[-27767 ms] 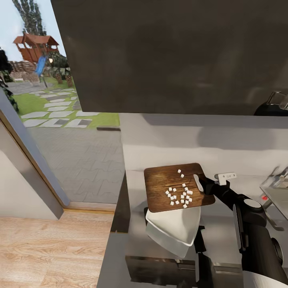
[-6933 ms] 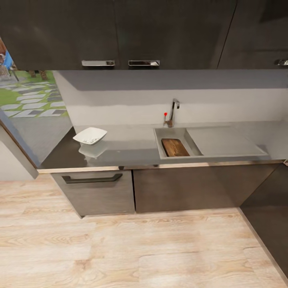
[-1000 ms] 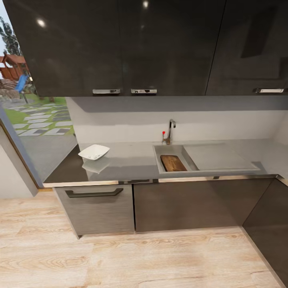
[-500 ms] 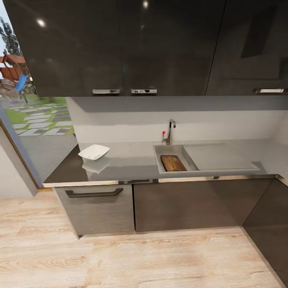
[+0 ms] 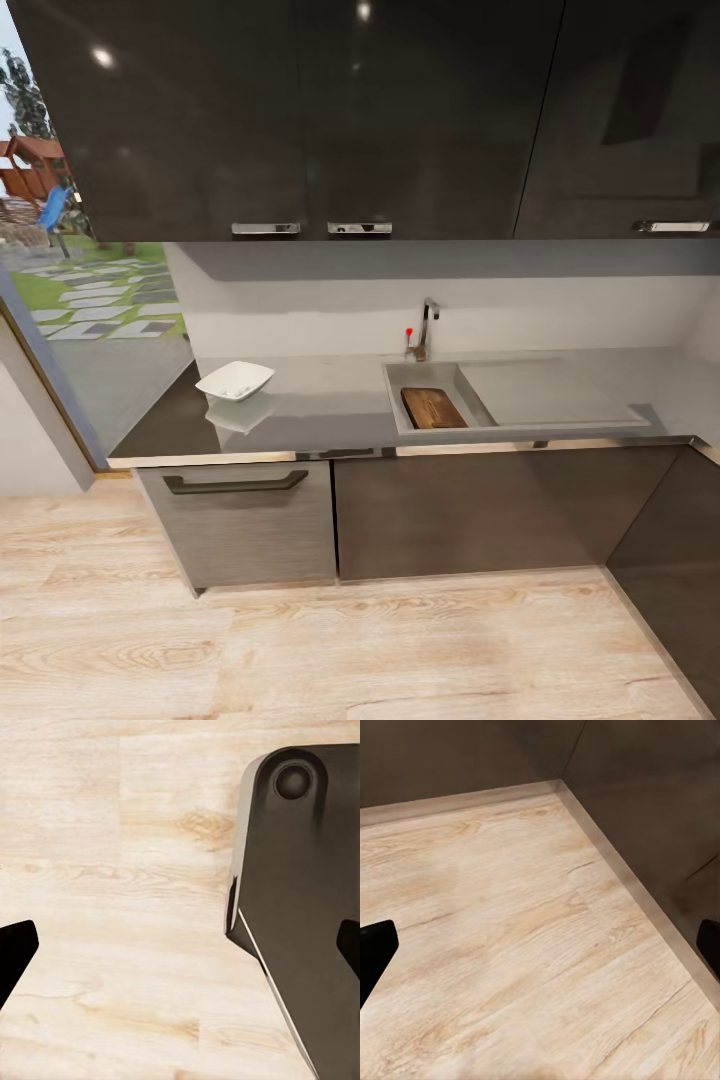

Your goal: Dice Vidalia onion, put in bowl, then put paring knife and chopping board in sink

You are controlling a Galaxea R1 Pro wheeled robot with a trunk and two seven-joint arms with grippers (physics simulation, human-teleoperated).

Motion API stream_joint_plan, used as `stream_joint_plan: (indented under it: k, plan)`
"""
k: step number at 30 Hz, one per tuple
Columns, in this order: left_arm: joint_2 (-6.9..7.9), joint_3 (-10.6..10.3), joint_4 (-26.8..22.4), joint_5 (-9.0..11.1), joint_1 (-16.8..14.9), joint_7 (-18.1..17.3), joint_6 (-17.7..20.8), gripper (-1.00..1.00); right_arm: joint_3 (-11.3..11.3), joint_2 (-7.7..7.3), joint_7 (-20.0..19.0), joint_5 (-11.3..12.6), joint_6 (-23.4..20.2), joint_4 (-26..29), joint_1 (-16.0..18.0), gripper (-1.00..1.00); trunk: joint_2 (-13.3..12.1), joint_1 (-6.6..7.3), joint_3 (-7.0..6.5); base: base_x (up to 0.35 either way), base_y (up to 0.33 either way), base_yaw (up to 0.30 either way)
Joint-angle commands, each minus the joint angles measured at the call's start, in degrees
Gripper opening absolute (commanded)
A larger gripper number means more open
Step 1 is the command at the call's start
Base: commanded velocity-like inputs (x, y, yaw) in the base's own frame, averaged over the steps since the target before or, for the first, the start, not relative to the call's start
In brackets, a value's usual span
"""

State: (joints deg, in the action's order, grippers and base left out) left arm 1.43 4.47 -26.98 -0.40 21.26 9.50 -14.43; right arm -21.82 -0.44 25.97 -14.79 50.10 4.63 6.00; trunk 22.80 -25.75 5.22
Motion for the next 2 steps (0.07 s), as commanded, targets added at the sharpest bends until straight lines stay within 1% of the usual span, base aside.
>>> stream_joint_plan:
  k: [1, 2]
  plan:
    - [0.13, 0.02, 0.02, -0.08, 0.01, 0.10, -0.07, 1.00, -0.24, 0.00, 0.40, -0.61, 0.09, -0.06, 0.06, 1.00, 0.12, -0.04, 0.11, 0.000, 0.000, 0.000]
    - [0.37, 0.01, 0.12, -0.09, 0.01, 0.09, -0.09, 1.00, -0.24, 0.00, 0.40, -0.60, 0.09, -0.06, 0.06, 1.00, 0.12, -0.04, 0.11, 0.000, 0.000, 0.000]
